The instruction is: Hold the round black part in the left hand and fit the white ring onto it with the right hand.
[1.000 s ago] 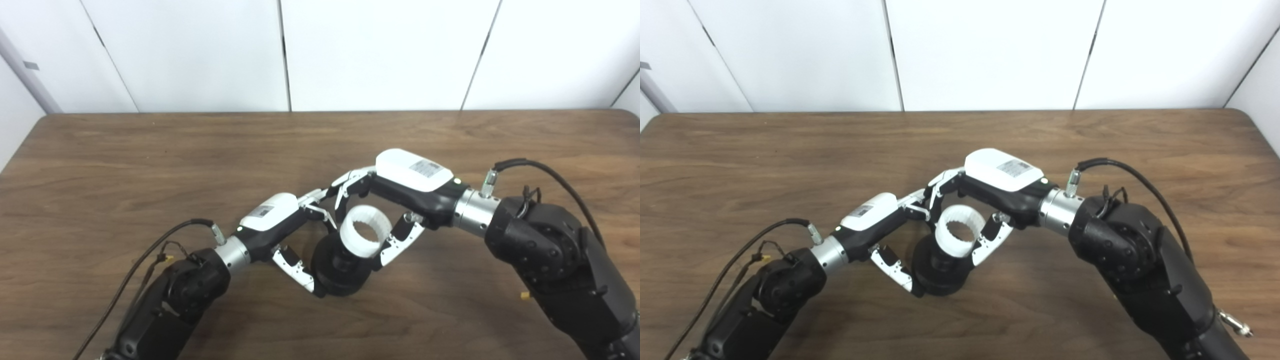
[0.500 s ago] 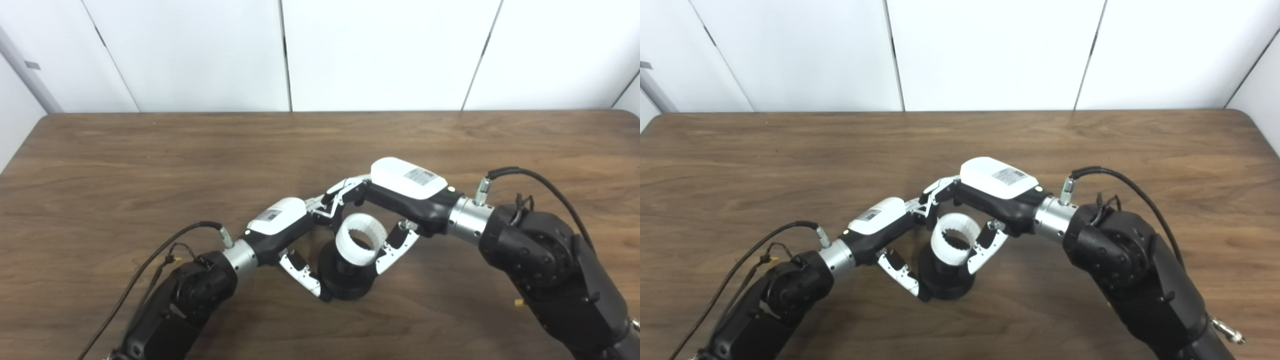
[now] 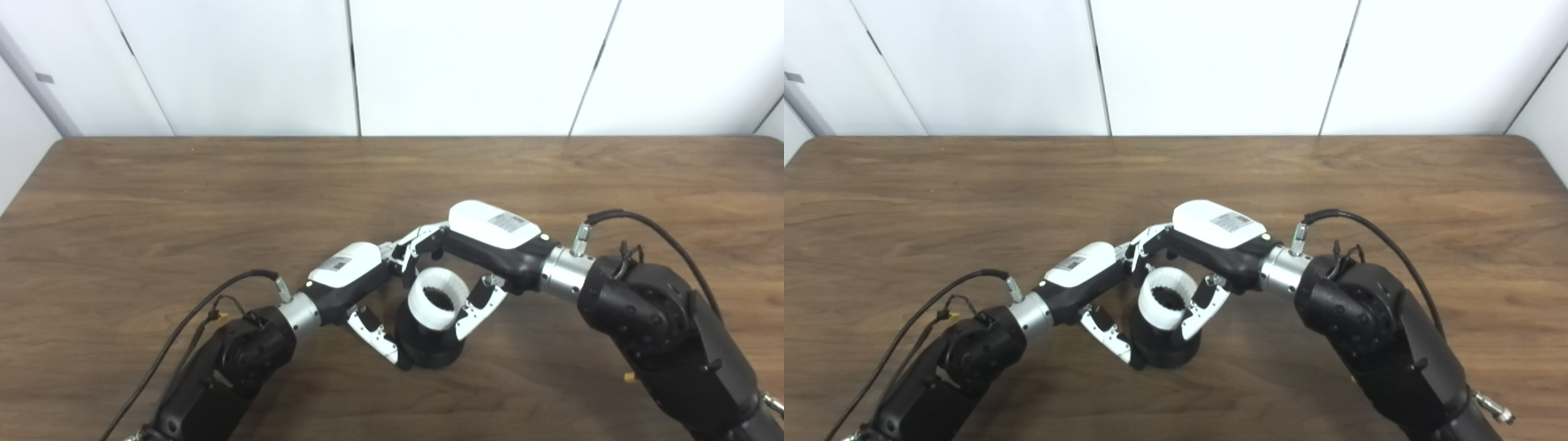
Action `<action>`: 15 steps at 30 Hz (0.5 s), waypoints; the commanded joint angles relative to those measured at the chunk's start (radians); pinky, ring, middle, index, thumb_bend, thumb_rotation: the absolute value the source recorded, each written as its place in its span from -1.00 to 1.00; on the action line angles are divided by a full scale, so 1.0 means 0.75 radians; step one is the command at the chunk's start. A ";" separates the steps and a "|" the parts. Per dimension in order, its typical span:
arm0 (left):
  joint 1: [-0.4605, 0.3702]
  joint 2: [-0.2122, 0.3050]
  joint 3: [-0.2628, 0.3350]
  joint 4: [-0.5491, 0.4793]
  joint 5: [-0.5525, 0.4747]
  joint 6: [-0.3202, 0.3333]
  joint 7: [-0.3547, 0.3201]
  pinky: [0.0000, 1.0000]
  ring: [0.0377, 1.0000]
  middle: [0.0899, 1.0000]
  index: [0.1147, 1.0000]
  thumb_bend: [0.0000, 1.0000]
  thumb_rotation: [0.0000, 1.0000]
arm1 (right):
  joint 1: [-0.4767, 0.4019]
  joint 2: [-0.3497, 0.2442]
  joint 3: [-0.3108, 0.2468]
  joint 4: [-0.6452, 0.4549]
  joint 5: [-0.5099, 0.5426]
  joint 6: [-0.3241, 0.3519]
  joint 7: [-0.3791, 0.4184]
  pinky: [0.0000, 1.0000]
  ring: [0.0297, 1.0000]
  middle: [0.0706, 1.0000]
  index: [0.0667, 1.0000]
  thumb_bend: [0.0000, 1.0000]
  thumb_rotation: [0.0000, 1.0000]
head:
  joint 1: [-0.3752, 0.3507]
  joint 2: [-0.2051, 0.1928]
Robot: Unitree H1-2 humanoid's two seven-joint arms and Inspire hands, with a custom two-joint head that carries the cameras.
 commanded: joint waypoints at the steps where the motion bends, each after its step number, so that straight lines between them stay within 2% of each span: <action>1: 0.025 0.016 -0.037 0.016 0.023 0.080 -0.103 0.97 1.00 1.00 0.00 1.00 -0.52 | -0.024 0.001 -0.008 0.011 -0.008 -0.052 -0.043 0.26 0.48 0.53 -0.11 0.04 -0.72 | 0.002 0.001; 15: 0.024 0.029 -0.032 -0.001 0.021 0.088 -0.097 0.88 1.00 1.00 0.01 1.00 -0.53 | 0.001 -0.008 0.013 0.064 -0.038 -0.082 -0.031 0.24 0.47 0.54 -0.11 0.04 -0.72 | 0.005 0.011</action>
